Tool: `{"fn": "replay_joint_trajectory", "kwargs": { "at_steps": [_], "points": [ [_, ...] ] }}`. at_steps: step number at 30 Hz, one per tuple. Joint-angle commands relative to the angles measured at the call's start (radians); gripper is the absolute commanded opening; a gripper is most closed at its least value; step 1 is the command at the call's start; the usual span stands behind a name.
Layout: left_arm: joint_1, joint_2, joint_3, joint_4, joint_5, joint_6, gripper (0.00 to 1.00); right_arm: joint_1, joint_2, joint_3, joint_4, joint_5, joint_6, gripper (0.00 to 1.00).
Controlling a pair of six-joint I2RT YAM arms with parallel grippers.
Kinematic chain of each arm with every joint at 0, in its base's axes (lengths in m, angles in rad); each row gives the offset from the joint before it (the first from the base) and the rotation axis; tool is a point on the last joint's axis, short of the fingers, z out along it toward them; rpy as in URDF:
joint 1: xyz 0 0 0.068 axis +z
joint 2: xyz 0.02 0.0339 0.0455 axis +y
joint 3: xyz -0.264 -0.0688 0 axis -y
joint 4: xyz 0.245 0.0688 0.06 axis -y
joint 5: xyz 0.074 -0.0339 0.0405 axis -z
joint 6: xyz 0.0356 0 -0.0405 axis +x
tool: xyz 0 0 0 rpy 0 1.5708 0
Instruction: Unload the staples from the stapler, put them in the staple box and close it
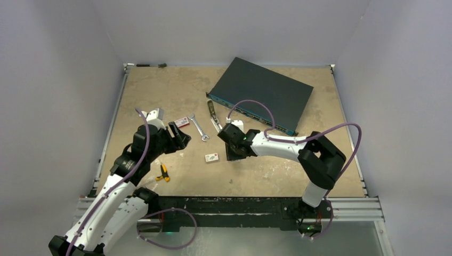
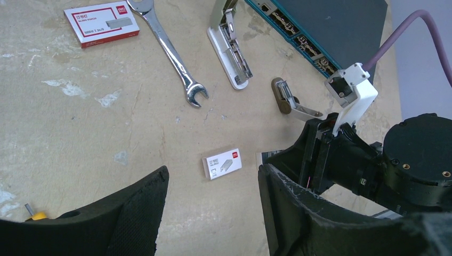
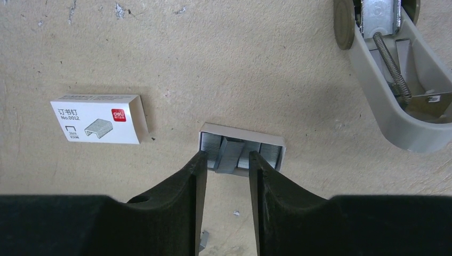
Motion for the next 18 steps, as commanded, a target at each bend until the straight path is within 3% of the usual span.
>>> {"fn": "replay_joint_trajectory", "kwargs": {
  "at_steps": [1, 18],
  "points": [
    [0.005, 0.0, -0.003, 0.034, 0.01, 0.015, 0.61, -0.004, -0.026, 0.038, -0.016, -0.001, 0.016, 0.39],
    [0.005, -0.001, -0.004, 0.037, 0.013, 0.016, 0.61, -0.005, -0.014, 0.058, -0.017, 0.02, 0.015, 0.44]
  ]
}}
